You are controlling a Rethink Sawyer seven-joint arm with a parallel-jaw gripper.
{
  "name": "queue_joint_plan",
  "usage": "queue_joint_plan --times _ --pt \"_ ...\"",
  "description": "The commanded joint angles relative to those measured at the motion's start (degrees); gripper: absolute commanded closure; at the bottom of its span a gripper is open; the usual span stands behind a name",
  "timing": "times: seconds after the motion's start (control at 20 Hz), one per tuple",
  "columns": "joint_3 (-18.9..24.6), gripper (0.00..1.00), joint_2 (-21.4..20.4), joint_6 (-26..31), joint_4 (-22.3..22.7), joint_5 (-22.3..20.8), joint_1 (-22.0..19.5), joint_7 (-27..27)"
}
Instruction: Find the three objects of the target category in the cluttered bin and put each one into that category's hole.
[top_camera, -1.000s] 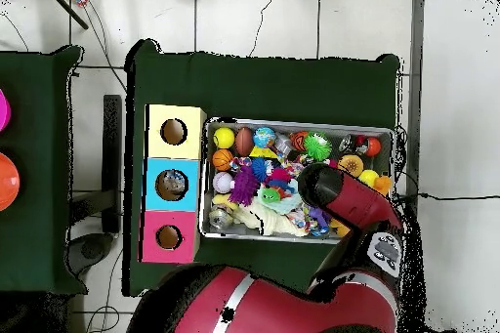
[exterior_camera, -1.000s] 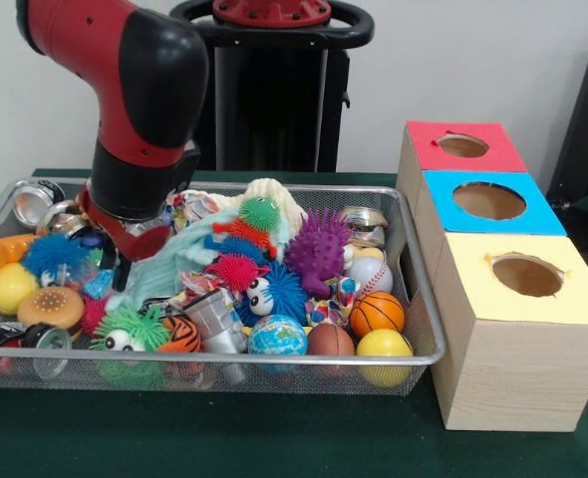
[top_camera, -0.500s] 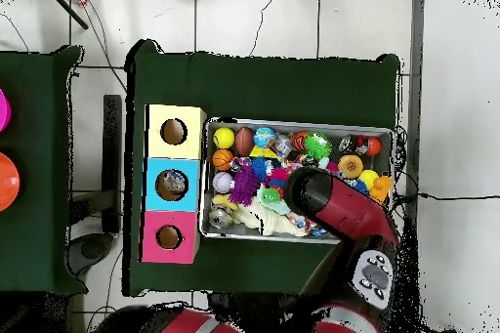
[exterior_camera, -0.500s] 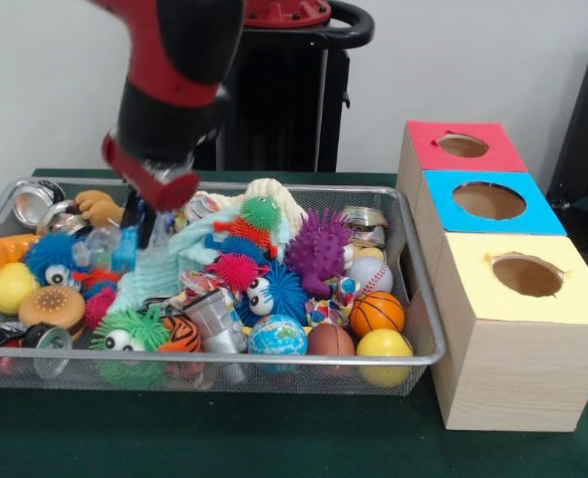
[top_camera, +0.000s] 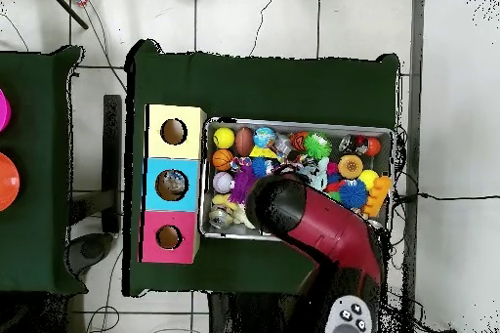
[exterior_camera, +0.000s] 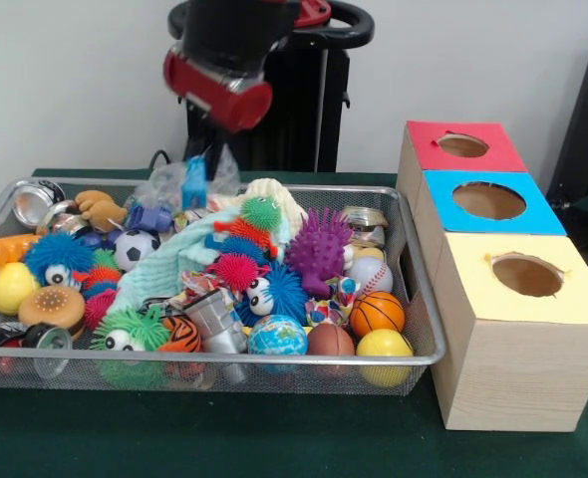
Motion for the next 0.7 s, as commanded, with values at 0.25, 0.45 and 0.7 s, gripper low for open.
queue_joint_plan --times 0.25,0.45,0.7 --pt "7.37 1.0 -7.41 5.86 10.97 0.05 7.62 8.61" --pt "8.09 1.0 -6.24 3.59 11.23 1.42 10.84 11.0" --pt "11.23 1.0 -5.17 0.72 13.18 4.61 13.02 13.16"
